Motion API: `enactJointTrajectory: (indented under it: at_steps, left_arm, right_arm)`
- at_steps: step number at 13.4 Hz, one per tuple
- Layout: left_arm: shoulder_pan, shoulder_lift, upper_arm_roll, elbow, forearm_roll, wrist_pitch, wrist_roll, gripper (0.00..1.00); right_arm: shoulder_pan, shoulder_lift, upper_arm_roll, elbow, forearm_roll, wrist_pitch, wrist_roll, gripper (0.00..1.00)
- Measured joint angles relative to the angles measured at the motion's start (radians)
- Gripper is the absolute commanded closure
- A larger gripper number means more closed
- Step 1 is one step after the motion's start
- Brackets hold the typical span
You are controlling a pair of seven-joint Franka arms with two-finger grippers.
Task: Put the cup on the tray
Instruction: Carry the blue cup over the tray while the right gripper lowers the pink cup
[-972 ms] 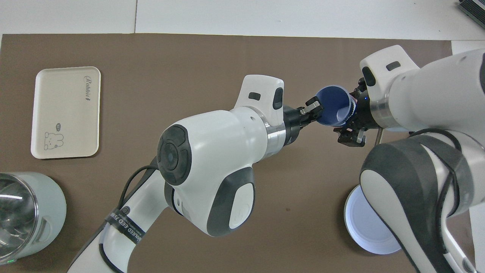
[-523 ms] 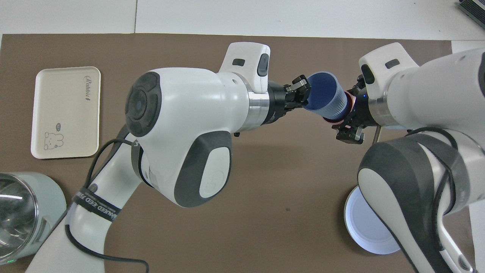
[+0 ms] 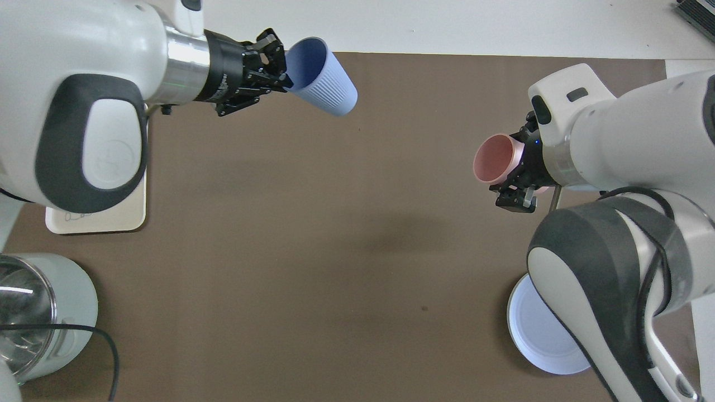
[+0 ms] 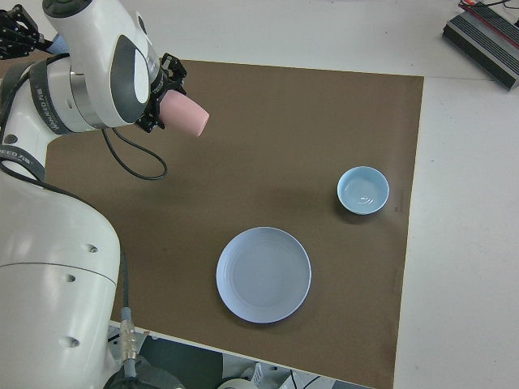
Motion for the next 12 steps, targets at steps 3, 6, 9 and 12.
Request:
enactJointTrajectory:
  at_steps: [3,6,9,12]
  left_arm:
    - [0.169,-0.034,0.004,-0.035,0.040,-0.057,0.240,1.00]
    - [0.337,-0.050,0.008,-0.103,0.091,-0.058,0.496,1.00]
    - [0.447,-0.067,0.009,-0.167,0.139,-0.047,0.696,1.00]
    - [0.522,-0.065,0.009,-0.310,0.144,0.113,0.859,1.00]
  right_arm:
    - [-0.049,0.004,-0.007,-0.008,0.035,0.090,0.000,1.00]
    - [-0.160,0.051,-0.009,-0.038,0.315,0.238,-0.132,1.00]
    - [-0.272,0.161,-0.013,-0.045,0.695,0.321,-0.400,1.00]
    - [-0.327,0.238,-0.014,-0.043,0.869,0.340,-0.528,1.00]
